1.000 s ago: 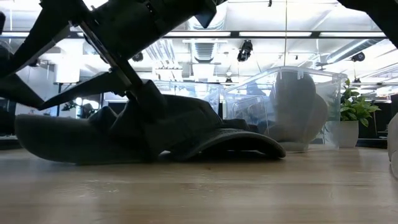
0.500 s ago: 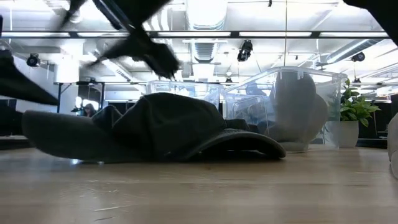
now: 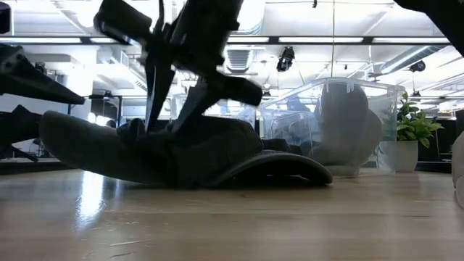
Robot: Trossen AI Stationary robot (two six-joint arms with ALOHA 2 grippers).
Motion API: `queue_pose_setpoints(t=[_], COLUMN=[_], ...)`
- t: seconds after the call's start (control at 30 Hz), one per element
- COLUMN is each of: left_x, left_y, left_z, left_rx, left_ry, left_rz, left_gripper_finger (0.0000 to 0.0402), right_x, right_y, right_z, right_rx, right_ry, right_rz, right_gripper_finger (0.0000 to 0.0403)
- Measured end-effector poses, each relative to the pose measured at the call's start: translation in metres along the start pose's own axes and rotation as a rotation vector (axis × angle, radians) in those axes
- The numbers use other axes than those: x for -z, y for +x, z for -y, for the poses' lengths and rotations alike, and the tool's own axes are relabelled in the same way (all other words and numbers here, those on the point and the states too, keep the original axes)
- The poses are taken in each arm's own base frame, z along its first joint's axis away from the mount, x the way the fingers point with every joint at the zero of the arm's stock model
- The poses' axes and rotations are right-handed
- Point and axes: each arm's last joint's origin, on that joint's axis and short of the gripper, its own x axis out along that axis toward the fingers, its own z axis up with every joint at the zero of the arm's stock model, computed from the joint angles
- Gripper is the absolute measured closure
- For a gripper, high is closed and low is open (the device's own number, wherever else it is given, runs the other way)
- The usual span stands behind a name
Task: Pick & Place hat
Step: Put the bottom black cap into the left transparent bin
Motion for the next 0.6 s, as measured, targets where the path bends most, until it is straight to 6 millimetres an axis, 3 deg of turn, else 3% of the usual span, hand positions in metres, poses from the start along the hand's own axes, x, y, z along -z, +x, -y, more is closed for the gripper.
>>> queue_pose_setpoints(t=[0.17,0.37,0.6], left_x=[-0.003,-0.002,-0.003], left_y=[0.014,0.021,0.006], left_z=[0.002,0.001,0.01], left_rx=[-0.036,-0.12,-0.129], left_ry=[-0.013,0.005,0.011], left_rz=[0.048,-0.028,-0.191], left_gripper_finger=[0.0236,0.0247,0.035], right_x=[-0.002,-0.001,-0.002], right_y=[0.019,0.019,0.009], right_z=[-0.003,-0.001,0.0], right_rx=[-0.148,-0.127,-0.063], right_ry=[-0.016,-0.016,-0.075], right_rz=[-0.022,-0.03,-0.036], right_gripper_finger=[0.0281,0.0293,0.0292])
